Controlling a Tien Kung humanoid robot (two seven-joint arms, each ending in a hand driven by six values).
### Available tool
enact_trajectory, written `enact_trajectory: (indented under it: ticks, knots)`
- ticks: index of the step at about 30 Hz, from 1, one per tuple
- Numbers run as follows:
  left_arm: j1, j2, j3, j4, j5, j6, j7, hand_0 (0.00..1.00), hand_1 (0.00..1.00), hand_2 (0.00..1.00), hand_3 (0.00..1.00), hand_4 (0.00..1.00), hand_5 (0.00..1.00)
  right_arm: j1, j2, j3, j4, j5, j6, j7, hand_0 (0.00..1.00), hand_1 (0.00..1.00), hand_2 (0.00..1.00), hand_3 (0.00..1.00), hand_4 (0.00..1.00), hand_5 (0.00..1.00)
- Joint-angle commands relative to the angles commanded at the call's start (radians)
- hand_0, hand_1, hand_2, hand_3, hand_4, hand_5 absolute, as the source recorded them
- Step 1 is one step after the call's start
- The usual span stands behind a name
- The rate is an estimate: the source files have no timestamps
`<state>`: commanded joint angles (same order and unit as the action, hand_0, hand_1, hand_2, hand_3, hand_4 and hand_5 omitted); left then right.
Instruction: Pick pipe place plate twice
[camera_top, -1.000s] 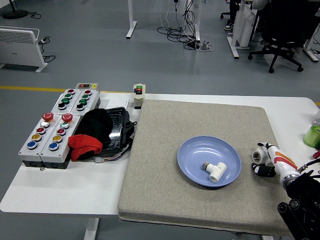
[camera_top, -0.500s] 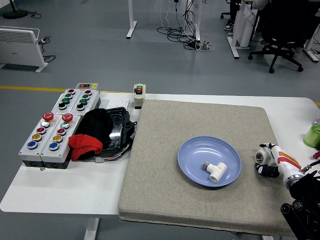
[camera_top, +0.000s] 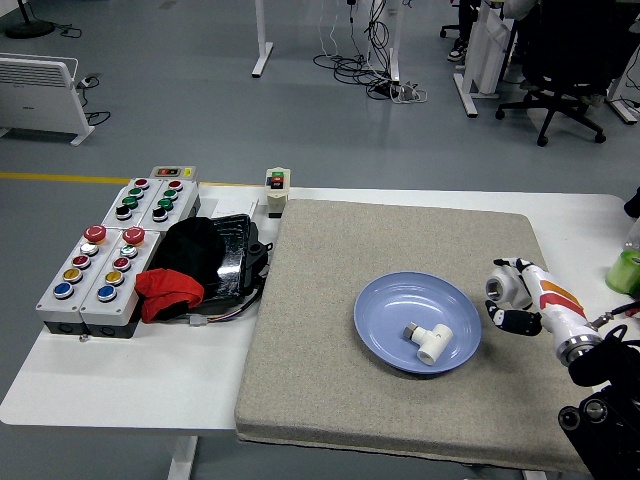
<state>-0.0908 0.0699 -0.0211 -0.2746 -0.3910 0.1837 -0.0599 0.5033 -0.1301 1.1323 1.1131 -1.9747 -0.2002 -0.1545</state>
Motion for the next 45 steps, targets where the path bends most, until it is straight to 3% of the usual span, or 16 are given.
enact_trajectory:
  ticks: [3, 5, 6, 11, 12, 16, 18, 19, 22, 24, 25, 31, 35, 37, 40, 45]
  knots:
    - [0.0, 0.0, 0.002, -0.001, -0.004, -0.001, -0.001, 0.696, 0.663, 0.682, 0.621, 0.285, 0.998, 0.038, 0.024, -0.053, -0.006, 0.019, -0.002, 0.011, 0.364, 0.449, 0.519, 0.567, 0.367, 0.143]
    - [0.0, 0.0, 0.005, -0.001, -0.006, 0.0, -0.001, 0.696, 0.663, 0.682, 0.621, 0.285, 0.998, 0.083, 0.059, -0.09, -0.054, 0.014, 0.006, 0.019, 0.364, 0.449, 0.519, 0.567, 0.367, 0.143]
    - [0.0, 0.0, 0.005, -0.002, -0.007, 0.0, -0.002, 0.696, 0.663, 0.682, 0.621, 0.286, 0.998, 0.092, 0.067, -0.097, -0.067, 0.013, 0.007, 0.022, 0.528, 0.57, 0.604, 0.657, 0.401, 0.144]
    - [-0.001, 0.001, 0.013, -0.003, -0.02, 0.0, -0.008, 0.696, 0.663, 0.682, 0.621, 0.286, 0.998, 0.146, 0.114, -0.142, -0.146, -0.02, 0.065, 0.017, 0.528, 0.57, 0.604, 0.657, 0.401, 0.144]
    - [-0.001, 0.001, 0.015, -0.003, -0.024, 0.0, -0.009, 0.696, 0.663, 0.683, 0.621, 0.286, 0.998, 0.158, 0.125, -0.154, -0.168, -0.035, 0.082, 0.018, 0.857, 0.83, 0.988, 0.958, 0.643, 0.283]
    - [-0.002, 0.001, 0.016, -0.003, -0.026, 0.001, -0.01, 0.696, 0.663, 0.683, 0.621, 0.286, 0.998, 0.177, 0.13, -0.177, -0.196, -0.062, 0.114, 0.014, 0.857, 0.83, 0.988, 0.958, 0.643, 0.283]
    - [-0.002, 0.001, 0.02, -0.003, -0.032, 0.0, -0.011, 0.696, 0.663, 0.683, 0.621, 0.286, 0.998, 0.183, 0.13, -0.185, -0.206, -0.05, 0.101, 0.029, 0.857, 0.83, 0.988, 0.958, 0.643, 0.283]
    - [-0.002, 0.001, 0.021, -0.003, -0.033, 0.0, -0.012, 0.696, 0.663, 0.684, 0.621, 0.286, 0.998, 0.186, 0.13, -0.189, -0.211, -0.043, 0.09, 0.036, 0.998, 0.943, 0.998, 0.998, 0.74, 0.333]
    - [-0.003, 0.002, 0.016, -0.003, -0.026, 0.001, -0.009, 0.696, 0.663, 0.684, 0.621, 0.286, 0.998, 0.191, 0.13, -0.198, -0.221, -0.025, 0.061, 0.05, 0.998, 0.943, 0.998, 0.998, 0.74, 0.333]
    - [-0.002, 0.002, 0.015, -0.003, -0.025, 0.001, -0.009, 0.696, 0.663, 0.684, 0.621, 0.286, 0.998, 0.192, 0.13, -0.196, -0.222, -0.017, 0.059, 0.051, 0.998, 0.943, 0.998, 0.998, 0.74, 0.333]
    - [-0.002, 0.002, 0.013, -0.003, -0.023, 0.001, -0.008, 0.697, 0.662, 0.683, 0.621, 0.285, 0.998, 0.191, 0.13, -0.193, -0.221, -0.012, 0.061, 0.051, 0.998, 0.96, 0.998, 0.998, 0.79, 0.392]
    - [-0.001, 0.002, 0.007, -0.002, -0.014, 0.002, -0.005, 0.697, 0.662, 0.683, 0.621, 0.289, 0.998, 0.178, 0.13, -0.165, -0.205, -0.006, 0.057, 0.053, 0.998, 0.951, 0.998, 0.998, 0.785, 0.417]
    - [-0.001, 0.001, 0.006, -0.002, -0.012, 0.003, -0.005, 0.697, 0.662, 0.683, 0.621, 0.289, 0.998, 0.15, 0.129, -0.109, -0.162, 0.008, -0.002, 0.068, 0.998, 0.951, 0.998, 0.998, 0.785, 0.417]
    - [0.0, 0.001, 0.005, -0.002, -0.01, 0.004, -0.004, 0.697, 0.663, 0.683, 0.62, 0.29, 0.998, 0.123, 0.117, -0.051, -0.122, 0.057, -0.048, 0.09, 0.998, 0.933, 0.998, 0.998, 0.742, 0.408]
    - [-0.001, 0.001, 0.004, -0.002, -0.009, 0.004, -0.005, 0.697, 0.663, 0.683, 0.62, 0.29, 0.998, 0.094, 0.1, 0.028, -0.073, 0.155, -0.076, 0.121, 0.998, 0.933, 0.998, 0.998, 0.742, 0.408]
    - [0.0, 0.004, 0.003, -0.002, -0.007, 0.003, -0.004, 0.697, 0.662, 0.683, 0.62, 0.289, 0.998, 0.034, 0.079, 0.183, 0.022, 0.357, -0.062, 0.175, 0.943, 0.891, 0.998, 0.963, 0.686, 0.405]
